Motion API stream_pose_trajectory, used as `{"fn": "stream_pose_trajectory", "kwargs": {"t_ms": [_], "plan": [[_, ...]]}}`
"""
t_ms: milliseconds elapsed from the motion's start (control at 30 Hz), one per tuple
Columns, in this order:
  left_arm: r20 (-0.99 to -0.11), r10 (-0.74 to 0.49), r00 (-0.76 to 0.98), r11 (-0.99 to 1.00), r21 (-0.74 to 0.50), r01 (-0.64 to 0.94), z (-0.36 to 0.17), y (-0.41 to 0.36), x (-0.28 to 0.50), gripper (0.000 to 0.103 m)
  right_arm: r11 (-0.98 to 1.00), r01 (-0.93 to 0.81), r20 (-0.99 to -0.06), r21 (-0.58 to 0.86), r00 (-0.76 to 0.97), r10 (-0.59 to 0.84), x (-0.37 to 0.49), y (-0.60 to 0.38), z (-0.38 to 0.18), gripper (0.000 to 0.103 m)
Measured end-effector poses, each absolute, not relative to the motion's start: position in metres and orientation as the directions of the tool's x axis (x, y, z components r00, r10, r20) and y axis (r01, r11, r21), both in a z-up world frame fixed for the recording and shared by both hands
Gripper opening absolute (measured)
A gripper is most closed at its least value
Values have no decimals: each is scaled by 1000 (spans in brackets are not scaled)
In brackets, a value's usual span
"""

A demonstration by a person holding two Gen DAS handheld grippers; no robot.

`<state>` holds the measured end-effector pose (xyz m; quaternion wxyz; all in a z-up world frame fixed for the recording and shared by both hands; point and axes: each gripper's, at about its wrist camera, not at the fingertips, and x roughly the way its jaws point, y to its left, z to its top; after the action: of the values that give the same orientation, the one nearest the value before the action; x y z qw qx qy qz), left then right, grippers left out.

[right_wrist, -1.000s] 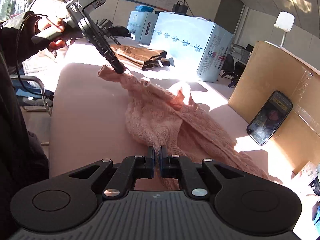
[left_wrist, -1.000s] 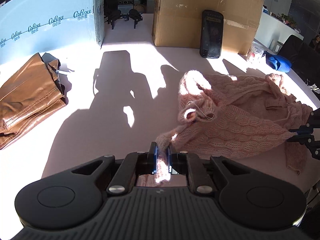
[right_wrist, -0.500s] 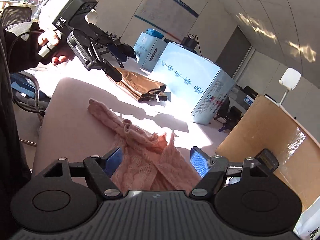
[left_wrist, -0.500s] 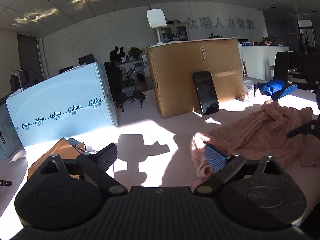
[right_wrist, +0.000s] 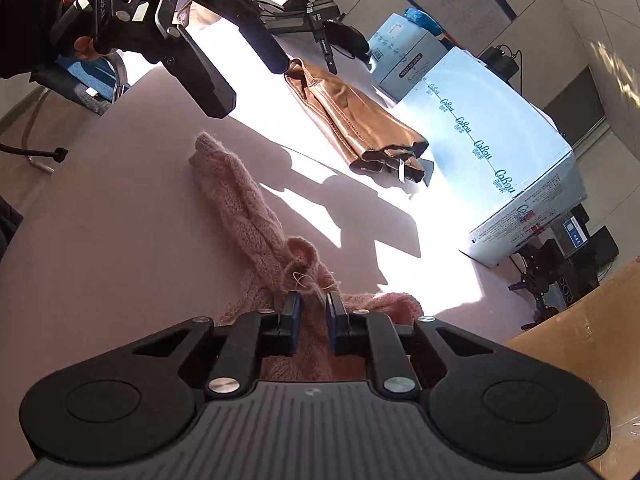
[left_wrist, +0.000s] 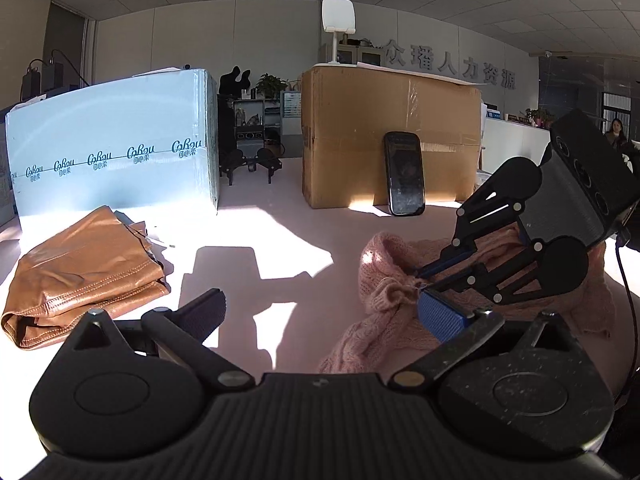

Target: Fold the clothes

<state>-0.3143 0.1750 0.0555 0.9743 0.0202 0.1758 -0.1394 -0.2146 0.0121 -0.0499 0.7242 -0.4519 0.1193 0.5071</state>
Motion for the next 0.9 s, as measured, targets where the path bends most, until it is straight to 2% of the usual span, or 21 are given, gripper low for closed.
{"fn": "stream_pose_trajectory", "kwargs": {"t_ms": [133,267,433,533,767,800,833,867,900], "plan": [[-336,-278,900,960,-51,277,47,183,-308,103,117,-852,-613,-511,456,645,-203,20,-38,6],[-330,-259,908,966,-91,243,41,189,-303,103,169,-831,-555,-529,490,673,-179,44,-11,6],[-399,-153,904,988,-34,152,37,185,-287,103,204,-822,-519,-531,506,688,-131,105,8,6],[-418,-109,902,993,-8,117,37,184,-284,103,238,-843,-535,-482,498,682,-105,136,2,4],[-395,-117,911,992,-11,123,40,190,-292,103,323,-883,-604,-340,468,645,-79,188,-38,4],[-399,-114,910,992,-4,123,39,190,-292,103,351,-882,-598,-315,471,648,-79,186,-38,5],[-403,-114,908,992,1,125,39,189,-292,103,372,-882,-589,-291,471,656,-80,182,-35,12],[-406,-116,906,992,5,129,39,189,-292,103,376,-880,-567,-291,475,673,-88,168,-27,26],[-408,-124,904,990,10,140,39,189,-293,103,378,-878,-542,-294,478,691,-96,153,-18,34]]}}
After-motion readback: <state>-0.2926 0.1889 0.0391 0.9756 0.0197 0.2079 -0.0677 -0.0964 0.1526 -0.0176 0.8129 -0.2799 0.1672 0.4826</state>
